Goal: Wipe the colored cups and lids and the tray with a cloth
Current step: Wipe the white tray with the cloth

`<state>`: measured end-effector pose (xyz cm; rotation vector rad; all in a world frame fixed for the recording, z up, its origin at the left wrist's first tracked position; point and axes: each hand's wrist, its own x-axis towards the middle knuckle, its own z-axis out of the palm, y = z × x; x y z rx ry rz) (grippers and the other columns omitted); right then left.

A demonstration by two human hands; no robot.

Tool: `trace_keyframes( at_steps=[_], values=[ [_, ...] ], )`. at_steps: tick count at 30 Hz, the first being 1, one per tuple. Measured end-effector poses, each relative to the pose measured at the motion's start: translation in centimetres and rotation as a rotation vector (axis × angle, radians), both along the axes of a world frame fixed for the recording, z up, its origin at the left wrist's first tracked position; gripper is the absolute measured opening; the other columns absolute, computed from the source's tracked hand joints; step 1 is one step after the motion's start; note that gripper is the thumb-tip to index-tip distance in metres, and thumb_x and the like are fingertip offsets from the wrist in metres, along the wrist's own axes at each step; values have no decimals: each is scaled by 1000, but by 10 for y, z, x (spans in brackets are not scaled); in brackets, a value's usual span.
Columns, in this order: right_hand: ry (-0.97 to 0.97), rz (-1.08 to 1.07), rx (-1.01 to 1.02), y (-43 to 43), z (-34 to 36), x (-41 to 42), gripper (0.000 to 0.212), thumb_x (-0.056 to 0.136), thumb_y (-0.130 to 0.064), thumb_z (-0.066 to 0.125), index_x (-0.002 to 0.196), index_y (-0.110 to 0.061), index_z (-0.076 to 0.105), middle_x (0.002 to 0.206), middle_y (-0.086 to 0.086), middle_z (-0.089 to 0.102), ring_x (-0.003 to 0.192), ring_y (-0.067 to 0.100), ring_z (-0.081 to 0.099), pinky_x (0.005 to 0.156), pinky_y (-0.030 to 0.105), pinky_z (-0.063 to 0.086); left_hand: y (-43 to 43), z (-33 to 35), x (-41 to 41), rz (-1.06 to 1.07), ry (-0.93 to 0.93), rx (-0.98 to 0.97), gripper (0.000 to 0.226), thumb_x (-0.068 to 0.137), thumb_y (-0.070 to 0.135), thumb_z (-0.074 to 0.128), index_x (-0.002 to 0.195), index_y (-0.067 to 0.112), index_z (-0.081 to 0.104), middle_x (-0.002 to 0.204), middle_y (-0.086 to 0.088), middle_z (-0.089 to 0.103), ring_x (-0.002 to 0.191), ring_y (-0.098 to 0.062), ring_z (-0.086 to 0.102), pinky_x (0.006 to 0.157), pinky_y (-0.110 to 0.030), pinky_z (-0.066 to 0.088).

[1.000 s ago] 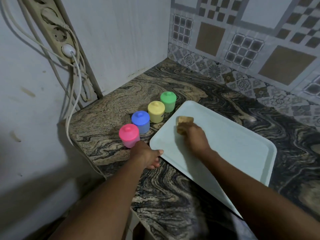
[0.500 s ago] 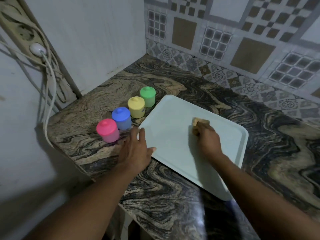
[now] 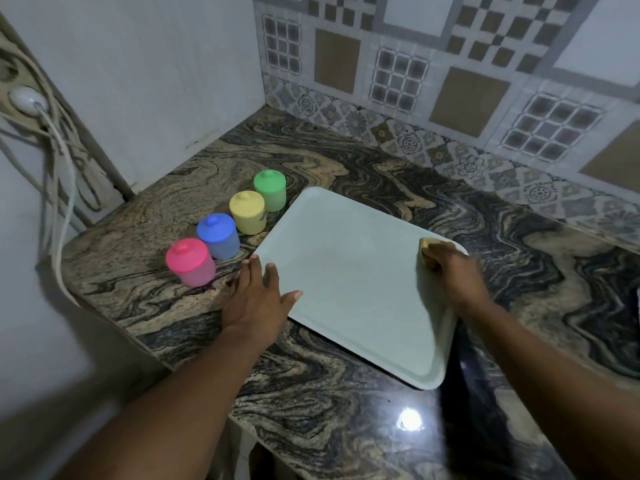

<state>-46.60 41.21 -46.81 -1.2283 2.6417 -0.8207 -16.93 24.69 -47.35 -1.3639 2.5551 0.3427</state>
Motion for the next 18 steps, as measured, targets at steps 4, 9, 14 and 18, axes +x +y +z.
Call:
trace_keyframes(
  at_steps=[4, 9, 14, 18],
  values=[
    [-104, -3, 107, 29, -15, 38, 29, 101, -18, 55, 127, -20, 67, 129, -6, 62, 124, 16, 55, 102, 29, 41, 1, 0, 0, -19, -24, -29, 78, 100, 64, 21, 159, 15, 8, 167, -12, -5, 153, -30, -4, 120, -49, 17],
    [-81, 79, 40, 75, -14, 117, 21, 85, -9, 75, 104, -18, 80, 106, -13, 76, 96, -9, 67, 78, 2, 45, 0, -5, 10, -58, -38, -107, 75, 101, 61, 20, 159, 15, 9, 167, -14, -1, 153, -32, 1, 121, -50, 20],
    [-204, 470, 12, 96, -4, 155, 28, 86, -7, 76, 111, -16, 78, 124, -9, 70, 124, 1, 59, 108, 18, 42, 2, -13, 12, -66, -25, -168, 74, 101, 61, 17, 159, 15, 11, 167, -15, 1, 153, -33, 4, 121, -49, 20],
    [-75, 139, -74, 67, 8, 84, 49, 77, 14, 64, 113, -18, 76, 108, -12, 69, 98, 12, 66, 87, 20, 46, 2, -17, 14, -62, -14, -183, 72, 101, 59, 13, 159, 15, 12, 167, -14, 3, 152, -33, 6, 121, -49, 20]
  ],
)
